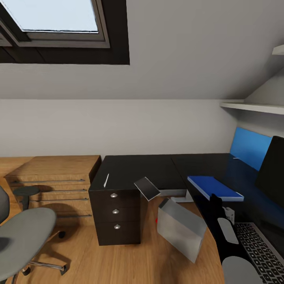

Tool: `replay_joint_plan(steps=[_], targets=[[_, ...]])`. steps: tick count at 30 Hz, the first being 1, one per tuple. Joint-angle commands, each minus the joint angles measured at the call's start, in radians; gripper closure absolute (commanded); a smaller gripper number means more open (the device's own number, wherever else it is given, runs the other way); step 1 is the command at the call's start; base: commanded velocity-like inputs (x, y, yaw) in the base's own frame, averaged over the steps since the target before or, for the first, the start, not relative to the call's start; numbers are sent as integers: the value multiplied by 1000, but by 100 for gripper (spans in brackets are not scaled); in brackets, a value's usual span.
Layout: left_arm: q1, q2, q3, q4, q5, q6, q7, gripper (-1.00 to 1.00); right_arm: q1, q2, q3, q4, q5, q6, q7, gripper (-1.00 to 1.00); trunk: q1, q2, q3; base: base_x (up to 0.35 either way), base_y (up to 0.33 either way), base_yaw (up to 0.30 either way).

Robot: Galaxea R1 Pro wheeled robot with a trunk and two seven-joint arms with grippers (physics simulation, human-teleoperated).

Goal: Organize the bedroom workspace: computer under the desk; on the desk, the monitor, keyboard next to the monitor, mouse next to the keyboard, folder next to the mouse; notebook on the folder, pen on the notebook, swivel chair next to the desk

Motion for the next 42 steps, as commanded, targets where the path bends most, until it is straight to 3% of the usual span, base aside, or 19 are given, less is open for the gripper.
replay_joint_plan(steps=[1,8,15,29,34,42], targets=[[-1,1,-9,0,8,-6,7,-100,-1,1,3,-1,-10,-2,1,100,4,-8,-4,0,0,0],[-1,1,-10,0,8,-6,7,-100,-1,1,30,-1,-10,-2,-1,100,31,-57,-26,0,0,0],[-1,-10,-10,0,8,-6,6,-100,-1,1,32,-2,-12,0,-1,100,58,-106,-48,0,0,0],[-1,-10,-8,0,7,-7,1,-100,-1,1,32,-5,-13,0,2,100,58,-106,-48,94,0,0],[-1,-9,-32,0,6,-7,1,-100,-1,3,30,-6,-14,1,1,100,58,-106,-48,111,0,0],[-1,-8,-36,0,6,-7,1,-100,-1,2,29,-4,-17,-2,4,100,58,-106,-48,7,0,-6]])
